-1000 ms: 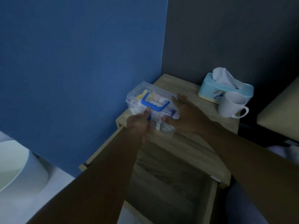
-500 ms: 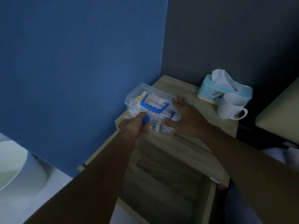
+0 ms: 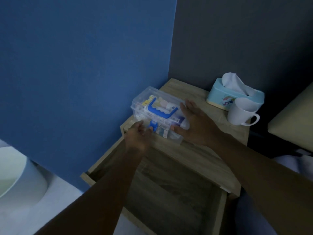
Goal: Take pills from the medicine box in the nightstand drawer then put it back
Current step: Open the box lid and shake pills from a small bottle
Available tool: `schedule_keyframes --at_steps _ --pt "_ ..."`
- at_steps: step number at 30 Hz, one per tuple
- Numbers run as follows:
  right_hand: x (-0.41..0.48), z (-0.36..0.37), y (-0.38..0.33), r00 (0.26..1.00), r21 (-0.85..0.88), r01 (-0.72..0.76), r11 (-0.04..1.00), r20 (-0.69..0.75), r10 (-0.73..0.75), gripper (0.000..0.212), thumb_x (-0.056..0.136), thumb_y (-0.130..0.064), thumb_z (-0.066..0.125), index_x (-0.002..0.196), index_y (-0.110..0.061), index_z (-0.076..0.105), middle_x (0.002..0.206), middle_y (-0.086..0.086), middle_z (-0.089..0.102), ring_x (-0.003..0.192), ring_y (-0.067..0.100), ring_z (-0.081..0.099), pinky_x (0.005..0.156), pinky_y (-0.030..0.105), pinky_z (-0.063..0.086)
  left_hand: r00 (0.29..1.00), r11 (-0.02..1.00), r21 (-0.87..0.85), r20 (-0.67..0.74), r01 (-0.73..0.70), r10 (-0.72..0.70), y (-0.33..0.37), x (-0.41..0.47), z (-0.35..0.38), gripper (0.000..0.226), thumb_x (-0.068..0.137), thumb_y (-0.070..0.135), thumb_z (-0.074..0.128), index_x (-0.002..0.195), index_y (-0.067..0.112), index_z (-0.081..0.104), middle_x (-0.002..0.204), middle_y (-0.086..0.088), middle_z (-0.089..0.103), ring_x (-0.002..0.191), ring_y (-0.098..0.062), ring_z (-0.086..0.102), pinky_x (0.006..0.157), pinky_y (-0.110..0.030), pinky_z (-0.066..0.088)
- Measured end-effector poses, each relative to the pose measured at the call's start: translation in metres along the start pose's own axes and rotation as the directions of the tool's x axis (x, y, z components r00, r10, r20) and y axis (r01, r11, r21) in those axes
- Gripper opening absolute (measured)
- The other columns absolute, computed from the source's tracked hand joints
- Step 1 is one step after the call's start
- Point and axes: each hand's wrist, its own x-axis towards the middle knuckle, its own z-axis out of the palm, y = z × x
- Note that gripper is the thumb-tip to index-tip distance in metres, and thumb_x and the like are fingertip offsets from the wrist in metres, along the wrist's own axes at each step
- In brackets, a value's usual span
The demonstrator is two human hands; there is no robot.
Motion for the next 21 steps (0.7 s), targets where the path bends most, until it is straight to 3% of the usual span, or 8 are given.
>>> schedule_keyframes --at_steps 2,4,7,10,13,16,19,21 --pt "-0.001 0.002 0.001 1.0 -0.062 0.024 0.998 0.01 -0.024 0.103 0.083 -0.073 0.05 0.157 -0.022 0.0 0.166 0.003 -0.009 0.152 0.027 -0.005 0.12 0.044 0.006 0.997 0.995 0.068 0.01 -0.077 0.077 0.001 -0.002 -0.004 0.047 0.092 0.036 0.062 0.136 0.022 0.052 0.129 -0.001 0.061 0.114 -0.016 0.058 0.083 -0.022 0.045" --pt "-0.001 0.002 0.002 1.0 -0.046 -0.006 0.999 0.022 0.007 0.102 0.082 -0.074 0.05 0.156 -0.026 0.0 0.166 0.0 -0.011 0.151 0.033 -0.007 0.12 0.048 0.002 0.981 0.971 0.141 0.056 -0.192 0.185 0.0 -0.005 -0.008 0.04 0.095 0.031 0.056 0.134 0.021 0.051 0.129 0.001 0.058 0.122 -0.022 0.056 0.093 -0.03 0.048" --pt "0.001 -0.002 0.002 0.999 0.078 -0.052 0.996 0.014 0.051 0.102 0.076 -0.072 0.061 0.156 -0.029 0.012 0.166 -0.005 0.0 0.151 0.034 0.002 0.119 0.049 0.012 0.93 0.871 0.33 0.176 -0.364 0.322 -0.003 -0.012 -0.012 0.054 0.097 0.022 0.05 0.149 0.018 0.034 0.156 -0.005 0.034 0.146 -0.021 0.029 0.117 -0.044 0.032" --pt "0.004 -0.009 0.003 0.996 0.245 -0.056 0.968 -0.056 0.071 0.102 0.066 -0.066 0.076 0.151 -0.029 0.034 0.163 -0.005 0.021 0.148 0.023 0.024 0.116 0.041 0.03 0.892 0.783 0.427 0.234 -0.452 0.388 0.0 -0.017 -0.012 0.061 0.098 0.019 0.047 0.153 0.015 0.022 0.163 -0.007 0.018 0.151 -0.02 0.012 0.122 -0.043 0.022" --pt "0.008 -0.022 0.006 0.983 0.478 -0.078 0.875 -0.108 0.147 0.096 0.052 -0.065 0.083 0.138 -0.032 0.054 0.146 -0.011 0.05 0.13 0.006 0.048 0.101 0.021 0.039 0.879 0.735 0.481 0.252 -0.477 0.405 0.007 -0.016 -0.01 0.066 0.098 0.018 0.045 0.155 0.012 0.011 0.165 -0.008 0.006 0.152 -0.021 0.002 0.124 -0.04 0.014" --pt "0.015 -0.036 0.012 0.961 0.639 -0.105 0.762 -0.131 0.242 0.072 0.055 -0.061 0.083 0.118 -0.031 0.069 0.111 -0.018 0.07 0.1 -0.001 0.064 0.084 0.018 0.049 0.849 0.655 0.54 0.304 -0.528 0.433 0.011 -0.011 -0.008 0.07 0.097 0.014 0.044 0.155 0.007 0.005 0.165 -0.013 -0.002 0.152 -0.025 -0.005 0.124 -0.038 0.003" --pt "0.028 -0.046 0.02 0.898 0.756 -0.066 0.652 -0.24 0.369 0.037 0.069 -0.05 0.081 0.096 -0.025 0.077 0.078 -0.018 0.073 0.07 -0.009 0.064 0.065 0.011 0.05 0.839 0.604 0.584 0.344 -0.542 0.421 0.013 -0.007 -0.006 0.071 0.098 0.014 0.042 0.154 0.006 0.0 0.164 -0.013 -0.006 0.152 -0.026 -0.008 0.122 -0.035 -0.003" --pt "0.038 -0.054 0.024 0.844 0.783 -0.048 0.62 -0.3 0.444 0.032 0.078 -0.045 0.075 0.098 -0.021 0.077 0.087 -0.009 0.076 0.074 -0.003 0.066 0.071 0.017 0.053 0.839 0.573 0.615 0.346 -0.541 0.42 0.012 -0.007 -0.007 0.071 0.098 0.016 0.041 0.154 0.007 -0.002 0.165 -0.013 -0.007 0.152 -0.025 -0.009 0.121 -0.034 -0.004"
